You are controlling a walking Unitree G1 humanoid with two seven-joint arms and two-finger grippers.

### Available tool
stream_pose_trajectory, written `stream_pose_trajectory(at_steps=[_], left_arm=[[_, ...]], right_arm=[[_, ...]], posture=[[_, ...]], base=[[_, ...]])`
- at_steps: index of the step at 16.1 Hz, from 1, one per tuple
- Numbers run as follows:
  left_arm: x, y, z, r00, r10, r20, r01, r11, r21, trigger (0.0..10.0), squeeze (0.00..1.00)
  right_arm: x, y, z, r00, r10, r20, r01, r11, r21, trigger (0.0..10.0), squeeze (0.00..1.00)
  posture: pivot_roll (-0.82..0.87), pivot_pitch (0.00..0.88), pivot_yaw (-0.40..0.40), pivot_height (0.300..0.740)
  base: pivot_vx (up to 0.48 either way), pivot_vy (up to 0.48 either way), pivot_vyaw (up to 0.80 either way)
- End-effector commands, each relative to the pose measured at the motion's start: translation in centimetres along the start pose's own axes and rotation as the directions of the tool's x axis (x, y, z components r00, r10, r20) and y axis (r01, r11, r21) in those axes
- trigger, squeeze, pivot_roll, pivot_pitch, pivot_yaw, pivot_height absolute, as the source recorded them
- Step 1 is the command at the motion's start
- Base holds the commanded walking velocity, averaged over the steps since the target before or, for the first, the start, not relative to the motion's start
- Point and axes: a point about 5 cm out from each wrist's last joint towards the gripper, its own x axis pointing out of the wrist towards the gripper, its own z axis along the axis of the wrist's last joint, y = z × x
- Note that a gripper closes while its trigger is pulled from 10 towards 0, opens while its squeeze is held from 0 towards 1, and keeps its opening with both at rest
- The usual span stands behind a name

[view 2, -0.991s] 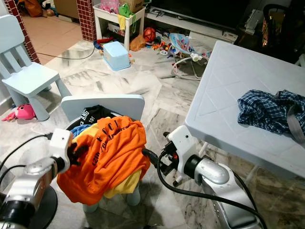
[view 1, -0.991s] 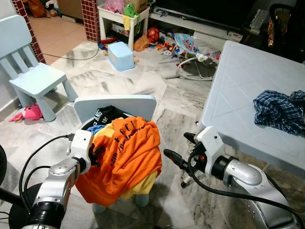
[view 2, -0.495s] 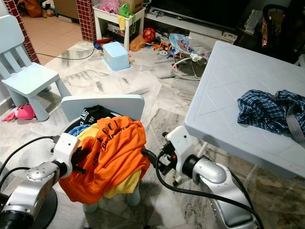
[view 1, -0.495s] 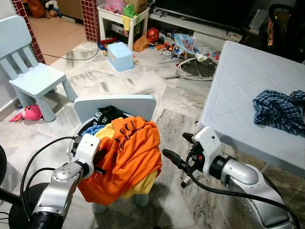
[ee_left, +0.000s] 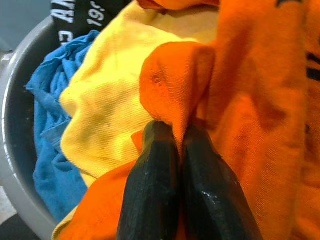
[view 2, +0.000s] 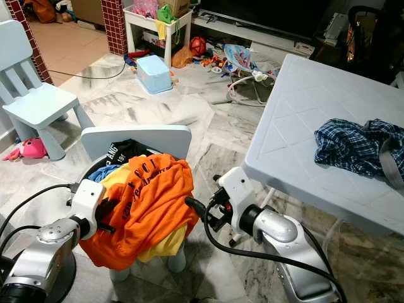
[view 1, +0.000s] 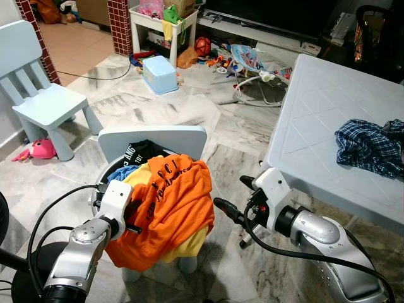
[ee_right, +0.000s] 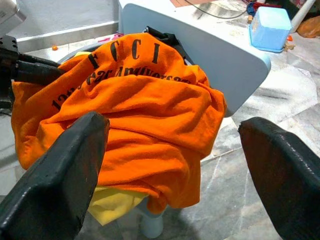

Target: Hang hanger

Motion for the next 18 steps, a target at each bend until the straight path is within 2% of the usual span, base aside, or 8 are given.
stream_pose_trajectory(at_steps=[1,5,6,9,11,14,16,18], left_arm=[[-0.2,-0.2,0.0,1.000,0.006,0.002,-0.006,1.000,-0.013,10.0,0.00],[-0.4,-0.3,-0.1,1.000,0.007,-0.004,-0.007,1.000,-0.017,10.0,0.00],[-0.4,-0.3,0.0,1.000,0.004,0.003,-0.004,1.000,-0.024,0.0,0.00],[-0.5,-0.3,0.1,1.000,-0.001,0.010,0.001,1.000,-0.028,0.0,0.00],[-0.9,-0.4,0.5,1.000,0.002,0.031,-0.003,1.000,0.023,0.0,0.00],[-1.4,0.1,2.0,0.985,0.101,0.140,-0.111,0.991,0.070,0.0,0.00],[-2.2,0.3,3.3,0.954,0.184,0.238,-0.210,0.974,0.088,0.0,0.00],[-3.5,-0.4,4.0,0.911,0.264,0.318,-0.284,0.959,0.019,0.0,0.00]], right_arm=[[0.1,-0.1,0.0,1.000,0.002,-0.003,-0.002,1.000,-0.007,10.0,0.00],[0.3,0.1,0.0,1.000,0.010,0.001,-0.010,1.000,-0.005,10.0,0.00],[0.4,0.2,-0.1,1.000,0.012,0.002,-0.012,1.000,-0.003,10.0,0.00],[0.5,0.2,-0.1,1.000,0.012,0.002,-0.012,1.000,-0.002,10.0,0.00],[0.6,0.3,-0.2,1.000,0.009,0.003,-0.009,1.000,0.005,10.0,0.00],[0.9,0.4,-0.2,1.000,0.000,0.012,-0.001,1.000,0.014,10.0,0.00],[1.3,0.4,-0.2,1.000,-0.010,0.026,0.009,1.000,0.025,10.0,0.00],[1.8,0.3,-0.1,0.999,-0.022,0.042,0.021,0.999,0.036,10.0,0.00]], posture=[[-0.13,0.082,-0.149,0.740],[-0.13,0.082,-0.149,0.740],[-0.12,0.079,-0.150,0.740],[-0.12,0.082,-0.149,0.740],[-0.11,0.084,-0.143,0.740],[-0.09,0.078,-0.135,0.740],[-0.07,0.068,-0.128,0.740],[-0.04,0.056,-0.116,0.740]], base=[[0.000,0.000,0.00],[0.000,0.000,0.00],[0.000,0.000,0.00],[0.000,0.000,0.00],[0.000,0.000,0.00],[0.000,0.000,0.00],[0.000,0.000,0.00],[0.000,0.000,0.00]])
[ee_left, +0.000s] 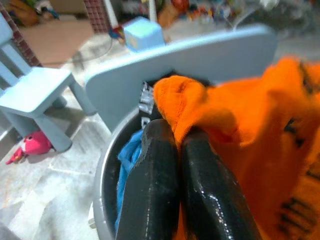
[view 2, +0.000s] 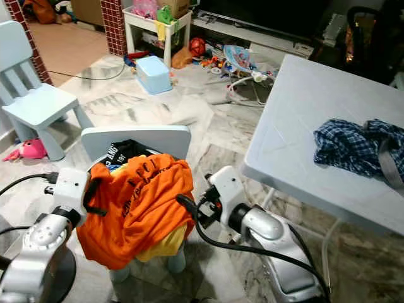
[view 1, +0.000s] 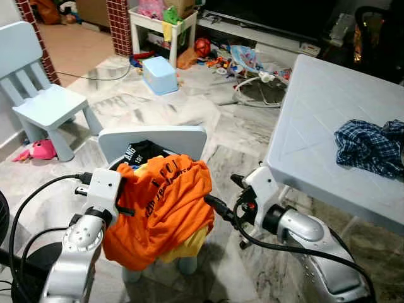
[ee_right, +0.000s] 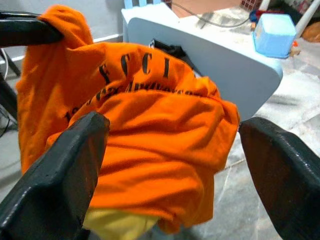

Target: Hang hanger

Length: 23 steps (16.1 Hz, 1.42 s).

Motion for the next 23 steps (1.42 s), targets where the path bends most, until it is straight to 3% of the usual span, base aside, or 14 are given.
stream_pose_trajectory(at_steps=[1,3,4,7,8,9,10,12,19,21,22,23], left_arm=[[-1.0,-0.4,0.5,0.999,0.026,0.044,-0.024,0.999,-0.032,0.0,0.00],[-1.8,-1.4,0.1,0.999,0.001,0.045,-0.002,1.000,0.010,0.0,0.00],[-2.3,-2.2,-0.9,1.000,-0.005,-0.013,0.006,1.000,0.027,0.0,0.00],[-2.8,-3.1,-1.9,0.993,-0.055,-0.102,0.054,0.998,-0.019,0.0,0.00],[-2.9,-3.5,-2.2,0.986,-0.101,-0.133,0.099,0.995,-0.022,3.8,0.00],[-3.2,-4.3,-2.8,0.962,-0.185,-0.198,0.186,0.982,-0.012,9.5,0.00],[-3.8,-5.0,-3.1,0.932,-0.253,-0.258,0.258,0.966,-0.017,10.0,0.00],[-4.1,-5.2,-3.2,0.922,-0.268,-0.281,0.265,0.963,-0.050,10.0,0.00],[-3.7,-5.2,-2.5,0.930,-0.233,-0.284,0.220,0.972,-0.080,10.0,0.00],[-3.5,-5.5,-2.1,0.938,-0.226,-0.263,0.190,0.969,-0.158,10.0,0.00],[-3.6,-5.7,-2.1,0.933,-0.230,-0.276,0.165,0.957,-0.239,10.0,1.00],[-3.6,-5.7,-2.2,0.930,-0.226,-0.290,0.149,0.953,-0.265,10.0,1.00]], right_arm=[[0.1,-0.5,-0.1,0.999,-0.032,0.002,0.032,0.999,-0.007,10.0,0.00],[0.5,-0.6,-0.1,0.999,-0.044,0.014,0.044,0.999,0.004,10.0,0.00],[0.8,-0.6,-0.1,0.999,-0.045,0.019,0.045,0.999,0.008,10.0,0.00],[1.0,-0.6,-0.2,0.999,-0.047,0.026,0.047,0.999,0.011,10.0,0.00],[1.0,-0.6,-0.3,0.999,-0.048,0.025,0.048,0.999,0.011,10.0,0.00],[1.1,-0.7,-0.3,0.999,-0.048,0.024,0.048,0.999,0.009,10.0,0.00],[1.1,-0.8,-0.3,0.999,-0.047,0.023,0.047,0.999,0.005,10.0,0.00],[1.1,-0.9,-0.4,0.999,-0.050,0.021,0.050,0.999,0.000,10.0,0.00],[1.4,-0.8,-0.5,0.999,-0.030,0.013,0.031,0.999,-0.015,10.0,0.00],[1.4,-0.6,-0.6,1.000,-0.024,0.011,0.024,1.000,-0.017,10.0,0.00],[1.4,-0.5,-0.7,1.000,-0.021,0.010,0.022,1.000,-0.018,10.0,0.00],[1.4,-0.4,-0.7,1.000,-0.020,0.010,0.020,1.000,-0.018,10.0,0.00]], posture=[[-0.03,0.049,-0.115,0.740],[-0.01,0.039,-0.111,0.740],[0.00,0.029,-0.108,0.740],[0.00,0.021,-0.104,0.740],[0.01,0.016,-0.101,0.740],[0.01,0.014,-0.100,0.740],[0.00,0.013,-0.097,0.740],[0.01,0.014,-0.101,0.740],[0.01,0.024,-0.115,0.740],[0.00,0.031,-0.115,0.740],[0.00,0.035,-0.115,0.740],[0.00,0.035,-0.115,0.740]], base=[[0.000,0.000,0.00],[0.000,0.000,0.00],[0.000,0.000,0.00],[0.000,0.000,0.00],[0.000,0.000,0.00],[0.000,0.000,0.00],[0.000,0.000,0.00],[0.000,0.000,0.00],[0.000,0.000,0.00],[0.000,0.000,0.00],[0.000,0.000,0.00],[0.000,0.000,0.00]])
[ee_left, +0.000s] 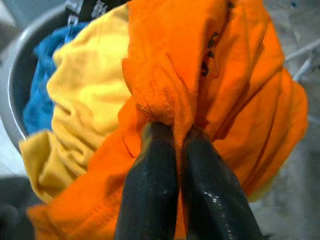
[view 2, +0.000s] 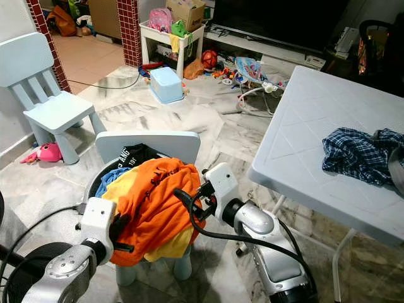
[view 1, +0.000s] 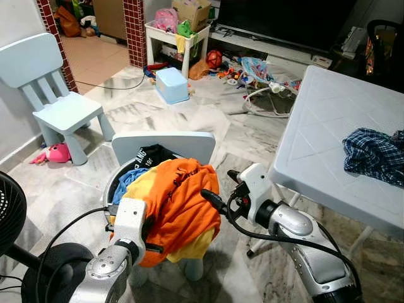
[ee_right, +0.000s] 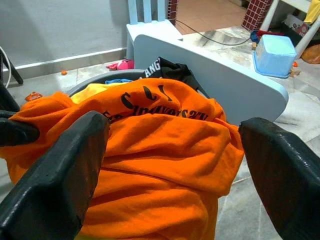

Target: Hang hanger

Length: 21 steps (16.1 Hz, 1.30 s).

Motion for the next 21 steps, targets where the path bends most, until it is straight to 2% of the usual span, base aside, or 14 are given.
stream_pose_trajectory(at_steps=[1,2,3,4,5,6,9,10,18,19,21], left_arm=[[-0.1,0.0,0.4,1.000,0.005,0.002,-0.005,1.000,-0.020,10.0,1.00],[-0.1,0.1,0.4,1.000,0.006,-0.002,-0.006,1.000,-0.011,10.0,1.00],[-0.1,0.2,0.3,1.000,0.018,-0.017,-0.018,1.000,0.012,10.0,0.81],[-0.2,0.2,0.3,1.000,0.019,-0.021,-0.019,1.000,0.002,10.0,0.62],[-0.2,0.2,0.3,0.999,0.024,-0.025,-0.024,1.000,-0.009,10.0,0.63],[-0.4,0.0,0.4,0.999,0.020,-0.028,-0.020,1.000,-0.015,10.0,1.00],[-0.5,0.2,0.3,0.999,0.033,-0.034,-0.034,0.999,-0.023,10.0,1.00],[-0.4,0.6,0.4,0.998,0.058,-0.034,-0.059,0.997,-0.043,10.0,0.00],[0.4,1.5,0.9,0.996,0.087,-0.024,-0.089,0.992,-0.092,10.0,0.00],[1.0,1.4,1.1,0.996,0.080,-0.028,-0.083,0.989,-0.123,10.0,0.00],[1.2,1.2,0.9,0.997,0.068,-0.041,-0.073,0.986,-0.148,10.0,0.00]], right_arm=[[-0.2,0.0,-0.1,1.000,0.000,-0.005,0.000,1.000,-0.010,10.0,0.00],[-0.2,0.0,-0.1,1.000,-0.001,-0.006,0.001,1.000,-0.010,10.0,0.00],[-0.3,-0.1,-0.2,1.000,-0.004,-0.010,0.004,1.000,-0.011,10.0,0.00],[-0.3,-0.2,-0.2,1.000,-0.005,-0.010,0.005,1.000,-0.011,10.0,0.00],[-0.4,-0.2,-0.2,1.000,-0.005,-0.010,0.005,1.000,-0.012,10.0,0.00],[-0.3,-0.2,-0.1,1.000,-0.004,-0.010,0.004,1.000,-0.012,10.0,0.00],[-0.2,-0.2,-0.2,1.000,0.001,-0.014,-0.001,1.000,-0.014,10.0,0.00],[-0.2,-0.1,-0.2,1.000,0.002,-0.014,-0.003,1.000,-0.014,10.0,0.00],[-0.3,0.0,-0.4,1.000,0.004,-0.020,-0.005,1.000,-0.013,10.0,0.00],[-0.2,0.1,-0.4,1.000,0.008,-0.023,-0.008,1.000,-0.015,10.0,0.00],[-0.2,0.2,-0.4,1.000,0.011,-0.022,-0.011,1.000,-0.017,10.0,0.00]], posture=[[-0.01,0.041,-0.112,0.740],[-0.01,0.041,-0.112,0.740],[-0.01,0.045,-0.111,0.740],[-0.01,0.045,-0.111,0.740],[-0.01,0.047,-0.112,0.740],[-0.01,0.047,-0.112,0.740],[0.00,0.049,-0.117,0.740],[0.00,0.050,-0.117,0.740],[-0.01,0.050,-0.113,0.740],[-0.01,0.051,-0.116,0.740],[-0.02,0.051,-0.118,0.740]], base=[[0.000,0.000,0.00],[0.000,0.000,0.00],[0.000,0.000,0.00],[0.000,0.000,0.00],[0.000,0.000,0.00],[0.000,0.000,0.00],[0.000,0.000,0.00],[0.000,0.000,0.00],[0.000,0.000,0.00],[0.000,0.000,0.00],[0.000,0.000,0.00]])
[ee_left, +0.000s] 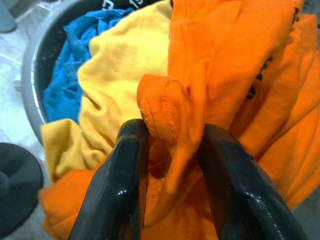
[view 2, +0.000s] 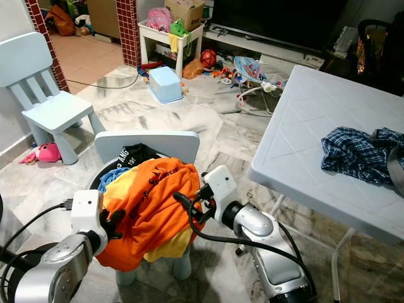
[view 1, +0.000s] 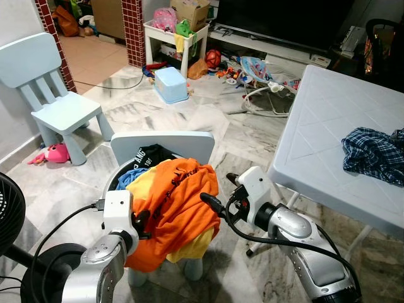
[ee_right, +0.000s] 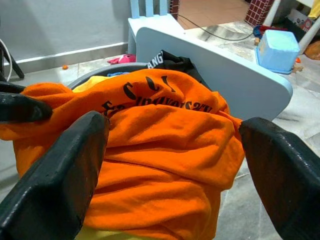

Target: Hang hanger

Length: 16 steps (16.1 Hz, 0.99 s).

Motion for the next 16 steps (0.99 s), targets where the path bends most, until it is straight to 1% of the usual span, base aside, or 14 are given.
stream_pose_trajectory(at_steps=[1,4,5,6,12,16], left_arm=[[0.20,-0.18,-0.13,1.000,-0.008,-0.008,0.008,1.000,-0.009,10.0,0.00],[0.73,-0.14,-0.10,1.000,-0.021,-0.014,0.020,0.999,-0.043,10.0,0.00],[0.85,-0.11,-0.15,1.000,-0.023,-0.018,0.022,0.998,-0.054,4.7,0.00],[0.94,-0.09,-0.17,0.999,-0.026,-0.019,0.025,0.998,-0.056,0.0,0.00],[0.96,0.16,-0.35,0.999,-0.027,-0.020,0.026,0.998,-0.055,0.0,0.00],[0.79,0.43,-0.22,1.000,-0.007,-0.004,0.006,0.999,-0.032,0.0,0.00]], right_arm=[[-0.19,-0.16,0.01,1.000,0.001,-0.004,-0.001,1.000,-0.012,10.0,0.00],[-0.26,-0.19,-0.02,1.000,-0.003,-0.007,0.003,1.000,-0.013,10.0,0.00],[-0.27,-0.14,-0.04,1.000,-0.002,-0.007,0.002,1.000,-0.013,10.0,0.00],[-0.30,-0.13,-0.04,1.000,-0.002,-0.007,0.002,1.000,-0.014,10.0,0.00],[-0.21,-0.36,-0.04,1.000,-0.007,-0.008,0.007,1.000,-0.017,10.0,0.00],[0.00,-0.30,-0.15,1.000,-0.002,-0.008,0.002,1.000,-0.015,10.0,0.00]], posture=[[-0.02,0.051,-0.118,0.740],[-0.02,0.052,-0.118,0.740],[-0.02,0.053,-0.117,0.740],[-0.03,0.051,-0.115,0.740],[-0.02,0.037,-0.114,0.740],[-0.02,0.014,-0.104,0.740]], base=[[0.000,0.000,0.00],[0.000,0.000,0.00],[0.000,0.000,0.00],[0.000,0.000,0.00],[0.000,0.000,0.00],[0.000,0.000,0.00]])
